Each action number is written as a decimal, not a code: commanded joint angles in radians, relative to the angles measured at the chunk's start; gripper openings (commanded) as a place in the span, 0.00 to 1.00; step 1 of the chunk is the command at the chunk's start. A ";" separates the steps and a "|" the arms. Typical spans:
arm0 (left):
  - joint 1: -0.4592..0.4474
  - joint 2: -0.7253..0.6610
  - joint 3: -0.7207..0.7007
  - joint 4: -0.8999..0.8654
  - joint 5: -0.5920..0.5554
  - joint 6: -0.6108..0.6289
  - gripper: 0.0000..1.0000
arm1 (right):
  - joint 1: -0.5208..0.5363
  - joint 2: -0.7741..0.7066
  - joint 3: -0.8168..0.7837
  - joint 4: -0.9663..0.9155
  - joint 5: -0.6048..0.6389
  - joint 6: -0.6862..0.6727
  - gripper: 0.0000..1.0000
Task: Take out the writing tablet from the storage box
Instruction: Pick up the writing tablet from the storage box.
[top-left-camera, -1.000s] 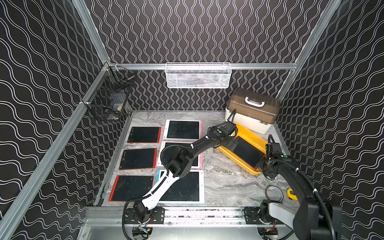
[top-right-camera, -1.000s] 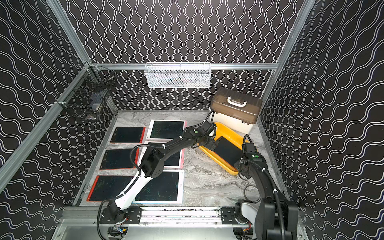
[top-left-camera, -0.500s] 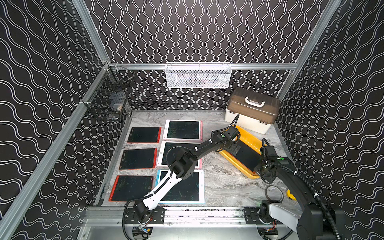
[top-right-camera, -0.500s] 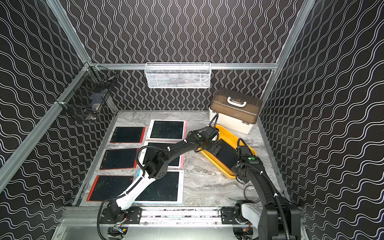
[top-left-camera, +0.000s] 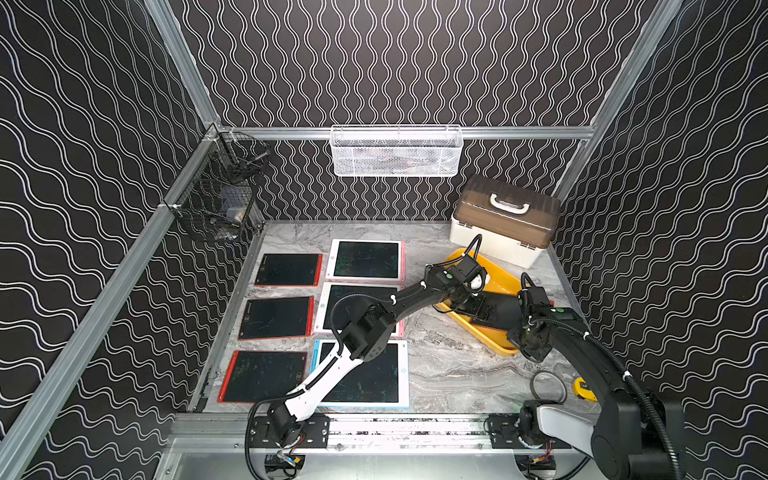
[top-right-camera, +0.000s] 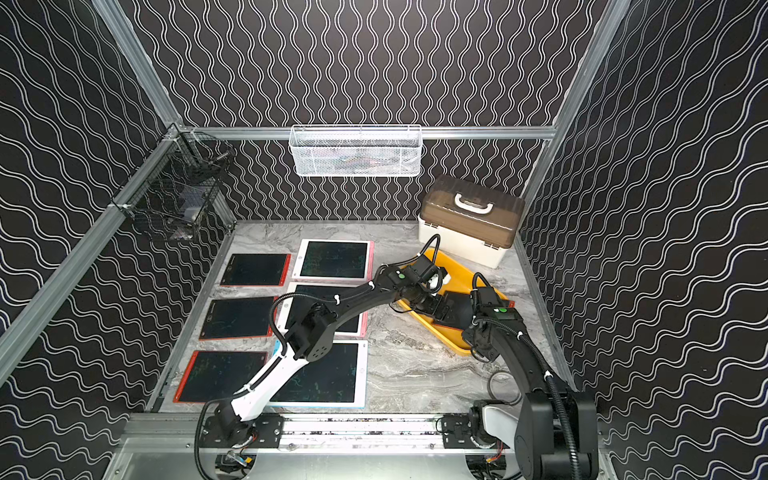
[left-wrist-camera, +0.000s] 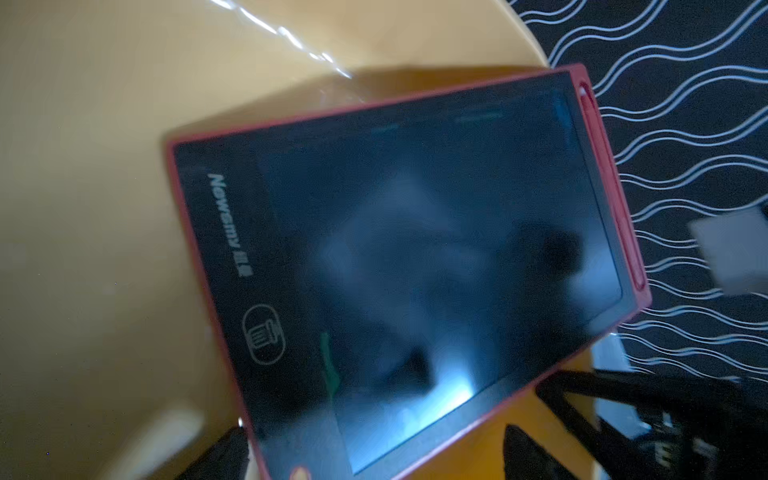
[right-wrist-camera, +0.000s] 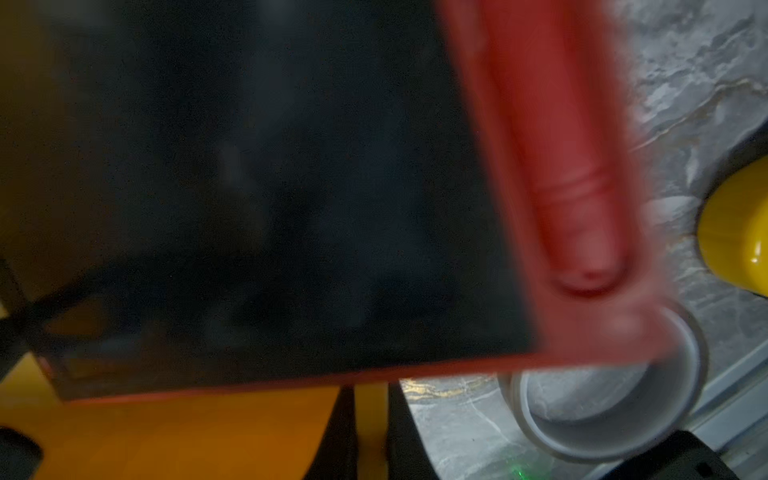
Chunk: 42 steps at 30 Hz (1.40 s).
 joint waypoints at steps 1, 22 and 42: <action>0.002 -0.077 -0.004 0.068 0.154 -0.103 0.99 | 0.001 0.007 0.008 0.015 0.020 0.001 0.06; 0.065 -0.025 -0.084 0.239 0.107 -0.247 0.96 | -0.031 -0.113 0.107 -0.059 0.123 -0.038 0.50; 0.085 0.150 0.032 0.190 0.079 -0.183 0.97 | -0.228 -0.051 0.087 0.192 0.092 -0.109 0.77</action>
